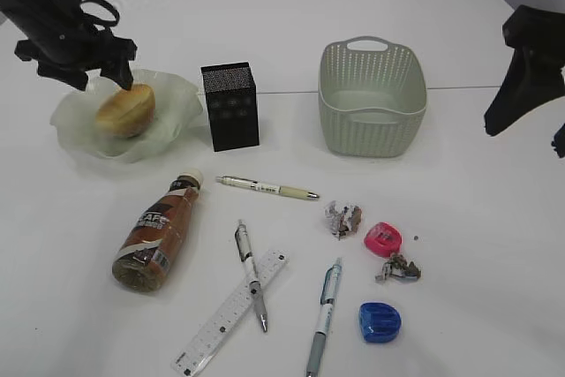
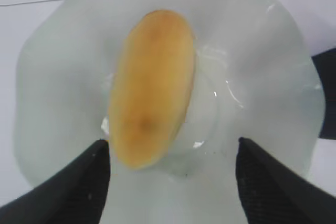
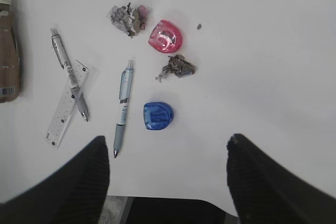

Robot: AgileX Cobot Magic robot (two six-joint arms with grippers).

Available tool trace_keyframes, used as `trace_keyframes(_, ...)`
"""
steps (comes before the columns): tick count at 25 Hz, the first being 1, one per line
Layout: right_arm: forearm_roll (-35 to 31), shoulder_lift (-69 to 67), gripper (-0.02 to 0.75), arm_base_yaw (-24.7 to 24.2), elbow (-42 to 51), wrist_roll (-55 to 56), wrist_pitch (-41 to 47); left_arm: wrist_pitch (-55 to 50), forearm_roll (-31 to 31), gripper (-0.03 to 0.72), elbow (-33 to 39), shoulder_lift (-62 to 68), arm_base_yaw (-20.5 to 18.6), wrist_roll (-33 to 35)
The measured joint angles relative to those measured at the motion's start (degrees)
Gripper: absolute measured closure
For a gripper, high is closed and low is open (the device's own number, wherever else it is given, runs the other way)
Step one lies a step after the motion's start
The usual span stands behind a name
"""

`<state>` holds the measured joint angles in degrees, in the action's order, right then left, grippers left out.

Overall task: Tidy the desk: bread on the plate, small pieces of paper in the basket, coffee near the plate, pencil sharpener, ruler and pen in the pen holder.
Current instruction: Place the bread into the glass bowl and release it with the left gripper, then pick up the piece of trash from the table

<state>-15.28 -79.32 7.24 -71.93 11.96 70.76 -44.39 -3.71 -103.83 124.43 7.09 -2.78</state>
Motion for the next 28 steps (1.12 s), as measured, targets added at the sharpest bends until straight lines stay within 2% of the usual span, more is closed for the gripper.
trace_keyframes(12,0.4,-1.8,0.225,0.0,-0.3,-4.6,0.0,-24.9,0.6,0.176,0.0,-8.5,0.0,0.0)
trace_keyframes(20,0.5,-11.4,0.225,0.8,-10.9,-4.9,0.1,-26.0,0.7,0.181,0.0,-10.7,0.0,0.0)
trace_keyframes(28,0.5,-22.0,0.225,7.6,-20.8,-4.9,0.1,-26.3,0.7,0.183,0.0,-17.2,0.0,0.0)
